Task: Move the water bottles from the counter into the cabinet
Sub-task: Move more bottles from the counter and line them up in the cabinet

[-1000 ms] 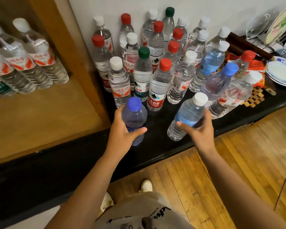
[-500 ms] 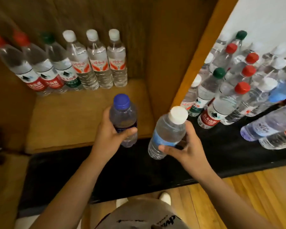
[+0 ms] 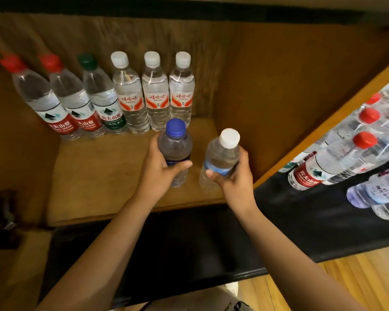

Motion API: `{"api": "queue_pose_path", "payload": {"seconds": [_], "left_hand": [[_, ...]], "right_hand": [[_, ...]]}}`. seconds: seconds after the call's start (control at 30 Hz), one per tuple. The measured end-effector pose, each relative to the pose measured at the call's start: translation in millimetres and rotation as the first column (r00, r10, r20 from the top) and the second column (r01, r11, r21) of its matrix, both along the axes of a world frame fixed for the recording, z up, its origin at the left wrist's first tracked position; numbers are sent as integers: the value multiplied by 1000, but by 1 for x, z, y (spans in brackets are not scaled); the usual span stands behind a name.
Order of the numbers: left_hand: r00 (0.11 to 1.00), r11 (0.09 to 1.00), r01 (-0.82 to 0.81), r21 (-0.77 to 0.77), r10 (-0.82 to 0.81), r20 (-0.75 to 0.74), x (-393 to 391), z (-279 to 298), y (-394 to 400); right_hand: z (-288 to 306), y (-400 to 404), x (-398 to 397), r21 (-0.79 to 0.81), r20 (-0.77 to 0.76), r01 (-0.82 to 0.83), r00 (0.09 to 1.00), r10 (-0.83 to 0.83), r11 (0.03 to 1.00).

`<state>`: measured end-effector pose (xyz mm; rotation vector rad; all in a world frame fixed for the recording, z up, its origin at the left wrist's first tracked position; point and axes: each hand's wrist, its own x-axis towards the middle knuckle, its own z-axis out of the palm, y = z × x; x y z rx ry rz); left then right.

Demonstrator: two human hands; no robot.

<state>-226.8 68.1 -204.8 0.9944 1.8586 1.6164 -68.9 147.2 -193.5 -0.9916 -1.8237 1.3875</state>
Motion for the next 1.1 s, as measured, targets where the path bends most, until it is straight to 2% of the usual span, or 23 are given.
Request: {"api": "queue_pose_path", "payload": {"seconds": [0.3,0.53,0.63,0.77,0.93,1.0,1.1], "left_hand": [[990,991,-133,26,132,44,-39,3,-25],[942,943,-332,2,332,-46,-97,12,-68],[898,900,-435,-32,432,-81,-124,12,-85],[797,790,-602,-116,585,-151,-158,13,-105],[785,782,-617,-91,604,-137,-177,20,-108],[750,751,-655,-83,633,-192,-179,20,-101],[682,682,-728,-75,708,-181,-182,22,-92]], "right_hand": [[-1,38,-64,-50,53,158,986,-155,986],[11,72,-117,-127,95,316,947,-306,940],[14,82,-130,-169,86,356,934,-346,919],[16,89,-142,-223,75,367,930,-359,903],[16,94,-152,-230,56,374,927,-371,899],[16,95,-156,-264,40,387,919,-391,883],[15,100,-159,-258,46,395,916,-398,881]]}}
